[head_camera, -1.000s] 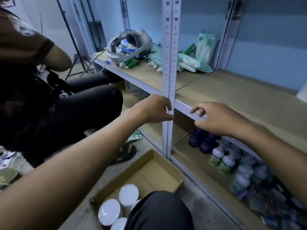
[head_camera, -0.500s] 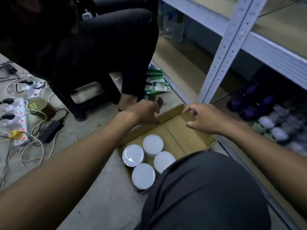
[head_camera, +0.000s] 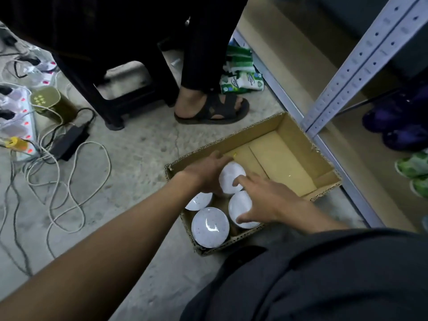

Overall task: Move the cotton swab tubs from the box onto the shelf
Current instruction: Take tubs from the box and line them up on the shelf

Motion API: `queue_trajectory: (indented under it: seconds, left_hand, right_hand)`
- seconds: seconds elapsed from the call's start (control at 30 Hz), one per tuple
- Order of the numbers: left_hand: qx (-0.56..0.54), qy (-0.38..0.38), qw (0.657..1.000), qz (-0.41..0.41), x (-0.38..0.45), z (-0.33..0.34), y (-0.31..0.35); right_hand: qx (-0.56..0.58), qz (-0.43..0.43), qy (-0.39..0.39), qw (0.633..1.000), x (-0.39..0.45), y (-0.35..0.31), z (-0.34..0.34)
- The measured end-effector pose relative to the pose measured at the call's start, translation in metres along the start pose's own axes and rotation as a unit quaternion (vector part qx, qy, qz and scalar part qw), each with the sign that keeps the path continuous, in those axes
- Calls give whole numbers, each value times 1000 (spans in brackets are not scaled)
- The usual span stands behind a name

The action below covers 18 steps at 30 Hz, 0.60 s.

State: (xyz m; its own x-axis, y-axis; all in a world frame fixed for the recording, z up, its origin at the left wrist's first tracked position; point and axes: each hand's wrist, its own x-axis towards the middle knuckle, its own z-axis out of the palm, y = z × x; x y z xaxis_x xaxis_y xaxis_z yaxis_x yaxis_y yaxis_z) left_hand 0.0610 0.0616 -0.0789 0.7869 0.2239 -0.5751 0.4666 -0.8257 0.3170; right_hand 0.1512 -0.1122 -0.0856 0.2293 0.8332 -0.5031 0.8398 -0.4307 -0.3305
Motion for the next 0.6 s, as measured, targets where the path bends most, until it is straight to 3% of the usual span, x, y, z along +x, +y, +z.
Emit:
queue_trajectory:
  seconds: [0.3,0.6]
  left_hand:
    - [5,43,998,42,16,32,-6]
    - [-7,75,996,52,17,28,-3]
  right_hand:
    - [-24,-3,61,998,-1,-7,41]
    - [-24,-3,70,997,-5,-5,34]
